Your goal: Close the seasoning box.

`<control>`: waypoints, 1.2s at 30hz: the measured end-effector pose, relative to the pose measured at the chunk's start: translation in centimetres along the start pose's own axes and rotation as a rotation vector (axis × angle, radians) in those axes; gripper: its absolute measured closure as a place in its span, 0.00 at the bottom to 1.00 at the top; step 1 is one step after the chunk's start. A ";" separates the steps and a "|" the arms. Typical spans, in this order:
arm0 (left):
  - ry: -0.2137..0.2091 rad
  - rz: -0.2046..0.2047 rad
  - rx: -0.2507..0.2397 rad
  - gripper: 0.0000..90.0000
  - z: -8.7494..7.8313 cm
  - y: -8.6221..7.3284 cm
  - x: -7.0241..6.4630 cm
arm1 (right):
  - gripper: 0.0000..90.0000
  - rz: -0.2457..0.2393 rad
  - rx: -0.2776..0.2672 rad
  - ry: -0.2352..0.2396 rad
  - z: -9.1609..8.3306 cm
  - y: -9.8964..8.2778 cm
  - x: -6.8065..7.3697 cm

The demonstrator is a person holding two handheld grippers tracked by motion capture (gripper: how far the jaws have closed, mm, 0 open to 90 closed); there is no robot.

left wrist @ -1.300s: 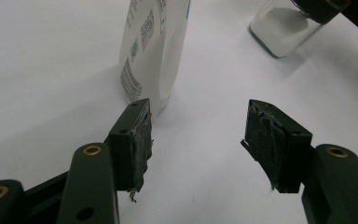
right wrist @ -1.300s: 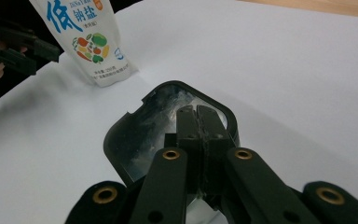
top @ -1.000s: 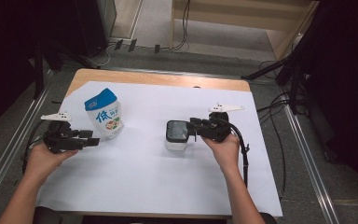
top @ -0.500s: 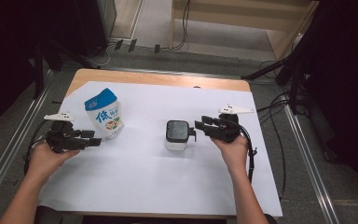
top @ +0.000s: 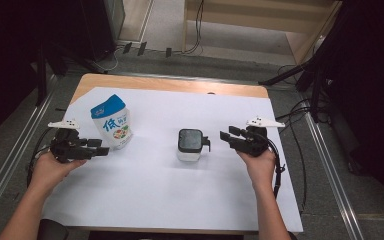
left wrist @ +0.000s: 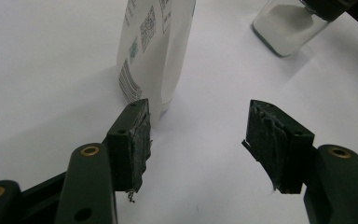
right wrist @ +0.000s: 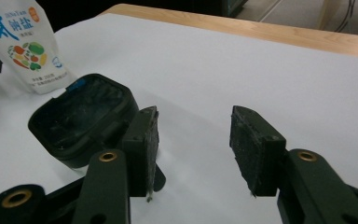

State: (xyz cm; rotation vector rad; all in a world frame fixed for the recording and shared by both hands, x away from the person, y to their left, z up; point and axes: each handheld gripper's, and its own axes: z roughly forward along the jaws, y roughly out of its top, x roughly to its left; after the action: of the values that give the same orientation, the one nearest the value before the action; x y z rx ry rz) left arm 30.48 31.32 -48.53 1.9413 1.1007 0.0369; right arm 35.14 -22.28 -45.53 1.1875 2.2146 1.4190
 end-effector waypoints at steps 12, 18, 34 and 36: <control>0.008 -0.010 -0.008 0.46 0.0 0.0 0.2 | 0.54 0.029 -0.033 -0.076 -2.0 -1.9 -1.4; 0.007 -0.012 -0.011 0.46 0.1 0.0 0.4 | 0.52 0.032 -0.043 -0.115 -3.2 -2.9 -1.9; 0.009 -0.017 -0.014 0.45 0.2 0.1 0.5 | 0.49 0.035 -0.024 -0.168 -2.9 -3.6 -2.1; 0.009 -0.016 -0.014 0.45 0.2 0.1 0.5 | 0.48 0.038 -0.024 -0.170 -2.9 -3.6 -2.2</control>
State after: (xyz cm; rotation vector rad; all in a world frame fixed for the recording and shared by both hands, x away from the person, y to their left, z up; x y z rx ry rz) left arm 30.92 31.57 -48.79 1.9215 1.1190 0.0451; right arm 33.01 -26.44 -47.65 1.2966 2.0650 1.3028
